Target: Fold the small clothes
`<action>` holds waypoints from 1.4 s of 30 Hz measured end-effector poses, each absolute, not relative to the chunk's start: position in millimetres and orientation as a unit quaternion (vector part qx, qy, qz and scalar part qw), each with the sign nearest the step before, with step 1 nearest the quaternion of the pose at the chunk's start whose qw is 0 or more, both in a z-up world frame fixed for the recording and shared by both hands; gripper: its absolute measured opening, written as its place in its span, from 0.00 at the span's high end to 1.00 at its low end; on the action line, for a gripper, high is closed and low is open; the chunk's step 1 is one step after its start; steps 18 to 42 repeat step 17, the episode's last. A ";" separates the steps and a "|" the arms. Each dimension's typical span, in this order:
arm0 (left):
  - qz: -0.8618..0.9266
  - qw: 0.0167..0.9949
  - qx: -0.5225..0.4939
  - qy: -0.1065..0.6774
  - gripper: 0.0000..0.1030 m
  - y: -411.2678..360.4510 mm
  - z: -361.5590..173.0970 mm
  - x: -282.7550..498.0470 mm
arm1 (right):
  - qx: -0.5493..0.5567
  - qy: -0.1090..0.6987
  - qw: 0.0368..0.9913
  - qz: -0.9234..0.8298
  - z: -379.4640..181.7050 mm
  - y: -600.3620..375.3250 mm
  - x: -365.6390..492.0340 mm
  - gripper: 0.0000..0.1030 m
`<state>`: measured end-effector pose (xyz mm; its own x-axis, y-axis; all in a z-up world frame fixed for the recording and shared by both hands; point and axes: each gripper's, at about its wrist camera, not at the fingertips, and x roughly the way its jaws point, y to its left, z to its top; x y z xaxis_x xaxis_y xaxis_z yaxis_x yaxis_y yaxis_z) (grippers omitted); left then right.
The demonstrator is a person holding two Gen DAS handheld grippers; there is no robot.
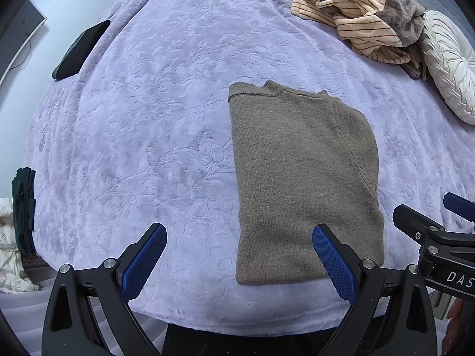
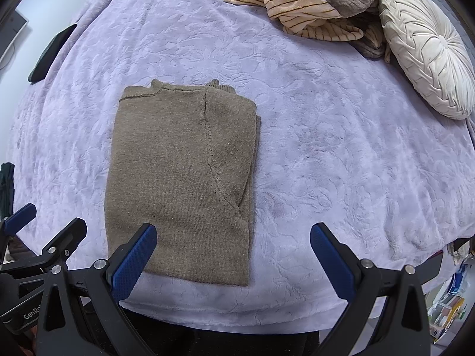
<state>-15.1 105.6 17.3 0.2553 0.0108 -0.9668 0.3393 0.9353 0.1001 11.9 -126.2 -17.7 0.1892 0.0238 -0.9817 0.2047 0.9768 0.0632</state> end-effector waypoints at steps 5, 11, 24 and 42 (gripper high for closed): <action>-0.104 0.779 0.142 0.602 0.04 105.6 17.5 -16.0 | 0.091 0.633 0.767 -0.059 -15.9 -124.8 8.4 0.00; -0.104 0.781 0.136 0.601 0.04 107.0 18.6 -18.0 | 0.093 0.631 0.768 -0.058 -14.3 -123.4 6.2 0.00; -0.110 0.782 0.127 0.601 0.04 107.2 19.5 -21.8 | 0.092 0.631 0.768 -0.060 -13.8 -123.6 4.3 0.00; -0.110 0.782 0.127 0.601 0.04 107.2 19.5 -21.8 | 0.092 0.631 0.768 -0.060 -13.8 -123.6 4.3 0.00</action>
